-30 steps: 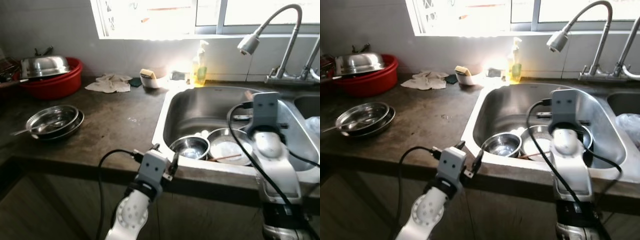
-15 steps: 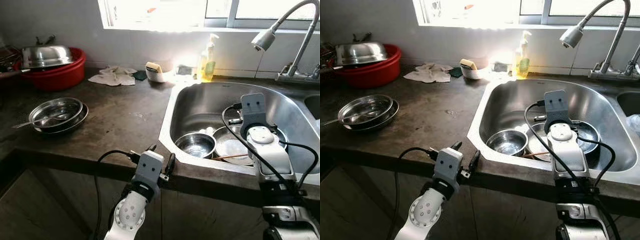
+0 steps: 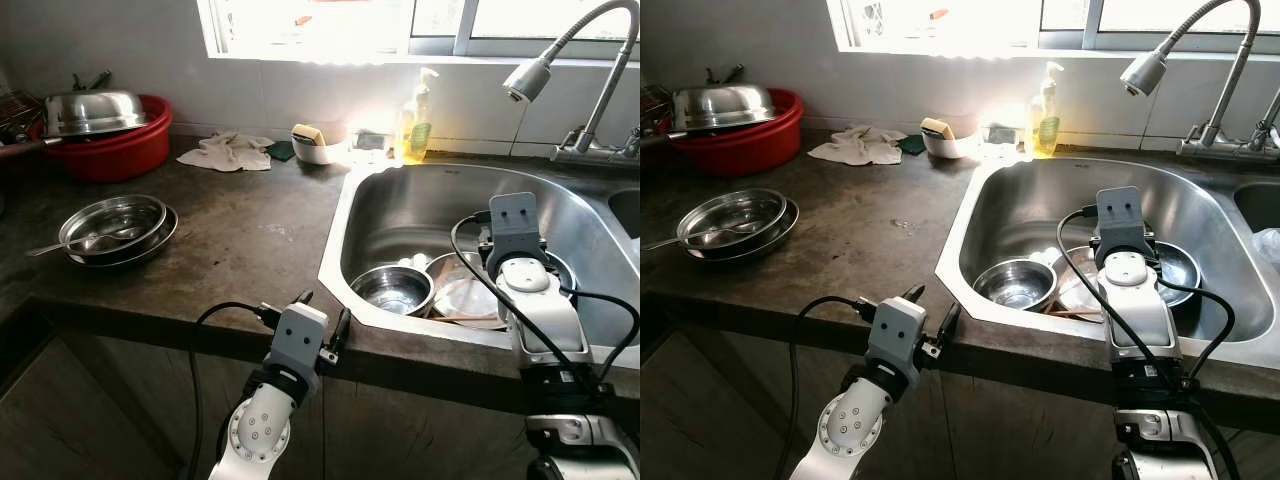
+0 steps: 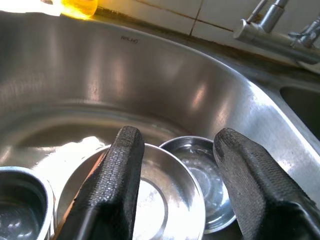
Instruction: Kitchen organization
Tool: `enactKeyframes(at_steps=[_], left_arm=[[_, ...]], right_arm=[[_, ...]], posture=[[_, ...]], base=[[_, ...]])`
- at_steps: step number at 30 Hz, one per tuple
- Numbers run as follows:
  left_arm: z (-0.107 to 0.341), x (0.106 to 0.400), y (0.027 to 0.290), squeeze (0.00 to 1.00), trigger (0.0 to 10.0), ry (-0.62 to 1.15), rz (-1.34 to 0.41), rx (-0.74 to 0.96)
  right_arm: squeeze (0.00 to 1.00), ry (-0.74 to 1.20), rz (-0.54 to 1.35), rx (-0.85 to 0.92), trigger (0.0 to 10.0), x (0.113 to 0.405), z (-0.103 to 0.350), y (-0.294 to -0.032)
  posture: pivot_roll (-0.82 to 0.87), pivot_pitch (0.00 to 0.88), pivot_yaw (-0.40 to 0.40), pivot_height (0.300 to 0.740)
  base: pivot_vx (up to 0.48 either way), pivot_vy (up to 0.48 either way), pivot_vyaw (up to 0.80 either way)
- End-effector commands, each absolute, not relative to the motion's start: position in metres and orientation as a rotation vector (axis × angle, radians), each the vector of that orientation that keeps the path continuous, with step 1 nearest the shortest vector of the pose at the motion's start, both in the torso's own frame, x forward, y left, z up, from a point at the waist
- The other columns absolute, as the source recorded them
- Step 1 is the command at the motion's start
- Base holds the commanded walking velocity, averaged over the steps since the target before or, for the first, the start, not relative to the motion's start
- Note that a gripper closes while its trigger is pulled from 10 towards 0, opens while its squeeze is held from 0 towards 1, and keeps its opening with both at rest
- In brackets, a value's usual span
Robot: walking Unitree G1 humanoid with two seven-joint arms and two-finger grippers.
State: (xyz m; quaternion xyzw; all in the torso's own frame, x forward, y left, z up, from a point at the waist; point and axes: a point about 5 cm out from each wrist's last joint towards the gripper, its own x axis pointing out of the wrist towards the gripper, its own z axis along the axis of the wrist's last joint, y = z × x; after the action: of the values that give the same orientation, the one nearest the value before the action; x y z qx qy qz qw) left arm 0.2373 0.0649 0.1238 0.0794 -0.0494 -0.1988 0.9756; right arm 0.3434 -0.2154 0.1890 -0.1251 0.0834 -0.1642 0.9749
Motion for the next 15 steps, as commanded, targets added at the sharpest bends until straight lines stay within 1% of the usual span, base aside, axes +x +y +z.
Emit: enactKeyframes(at_steps=[1,4,6,7,9,11,15], left_arm=[[0.125,0.238,0.066,0.0,10.0,-0.099,-0.396,0.165],[0.125,0.238,0.067,0.0,10.0,-0.098,-0.393,0.165],[0.125,0.238,0.067,0.0,10.0,-0.097,-0.39,0.166],[0.125,0.238,0.068,0.0,10.0,-0.096,-0.388,0.165],[0.125,0.239,0.068,0.0,10.0,-0.096,-0.386,0.164],[0.126,0.239,0.069,0.0,10.0,-0.096,-0.384,0.162],[0.126,0.24,0.07,0.0,10.0,-0.095,-0.381,0.161]], right_arm=[[0.0,0.068,-0.342,-0.225,10.0,0.341,0.203,-0.212],[0.0,-0.126,-0.294,-0.146,10.0,0.329,0.222,-0.197],[0.0,-0.165,-0.261,-0.16,10.0,0.323,0.225,-0.19],[0.0,-0.201,-0.202,-0.104,10.0,0.313,0.224,-0.178],[0.0,-0.228,-0.156,-0.091,10.0,0.304,0.222,-0.169],[0.0,-0.241,-0.067,-0.072,10.0,0.293,0.215,-0.157],[0.0,-0.229,-0.014,-0.048,10.0,0.277,0.202,-0.15]], posture=[[0.18,0.001,-0.034,0.74],[0.18,0.005,-0.035,0.74],[0.18,0.007,-0.032,0.74],[0.18,0.006,-0.032,0.74],[0.18,0.006,-0.031,0.74],[0.17,0.005,-0.029,0.74],[0.17,0.005,-0.029,0.74]], base=[[0.0,0.0,0.0],[0.0,0.0,0.0],[0.0,0.0,0.0],[0.0,0.0,0.0],[0.0,0.0,0.0],[0.0,0.0,0.0],[0.0,0.0,0.0]])
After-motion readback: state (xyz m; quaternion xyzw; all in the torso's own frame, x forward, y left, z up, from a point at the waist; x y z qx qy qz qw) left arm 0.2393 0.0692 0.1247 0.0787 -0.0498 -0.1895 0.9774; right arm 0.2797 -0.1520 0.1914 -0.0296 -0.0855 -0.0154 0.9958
